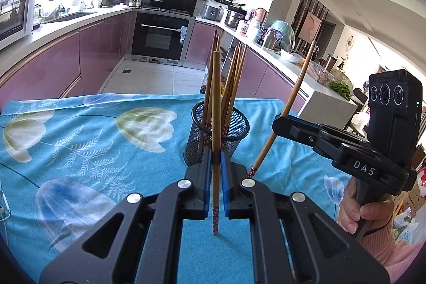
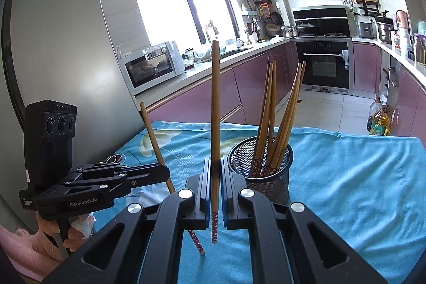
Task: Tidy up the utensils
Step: 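Lower both chopsticks into the mesh cup, pushing them down among the others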
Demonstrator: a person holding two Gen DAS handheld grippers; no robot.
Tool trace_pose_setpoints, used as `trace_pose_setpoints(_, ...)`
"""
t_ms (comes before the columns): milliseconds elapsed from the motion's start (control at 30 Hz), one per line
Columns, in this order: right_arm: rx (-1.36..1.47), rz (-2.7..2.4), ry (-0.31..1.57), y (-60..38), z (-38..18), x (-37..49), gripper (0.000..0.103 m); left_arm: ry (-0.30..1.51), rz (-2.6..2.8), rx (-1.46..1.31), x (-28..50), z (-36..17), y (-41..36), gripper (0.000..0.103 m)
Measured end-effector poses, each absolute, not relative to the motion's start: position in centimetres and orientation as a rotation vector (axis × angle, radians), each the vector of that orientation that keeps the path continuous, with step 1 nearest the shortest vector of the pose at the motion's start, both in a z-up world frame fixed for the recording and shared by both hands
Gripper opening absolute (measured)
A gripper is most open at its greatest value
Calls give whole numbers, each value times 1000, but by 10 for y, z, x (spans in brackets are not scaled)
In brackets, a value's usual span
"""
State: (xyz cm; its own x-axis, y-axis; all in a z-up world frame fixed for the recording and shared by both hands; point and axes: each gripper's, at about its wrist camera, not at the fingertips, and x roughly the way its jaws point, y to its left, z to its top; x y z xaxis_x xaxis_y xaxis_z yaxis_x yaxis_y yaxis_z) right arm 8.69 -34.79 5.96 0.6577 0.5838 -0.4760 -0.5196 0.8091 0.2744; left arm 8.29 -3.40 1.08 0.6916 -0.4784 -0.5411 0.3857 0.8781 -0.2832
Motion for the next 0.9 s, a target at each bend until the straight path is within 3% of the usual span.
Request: trace_pose_setpoints(900, 112, 618, 492, -355, 95, 98, 6, 550, -520, -132, 92, 62, -36, 8)
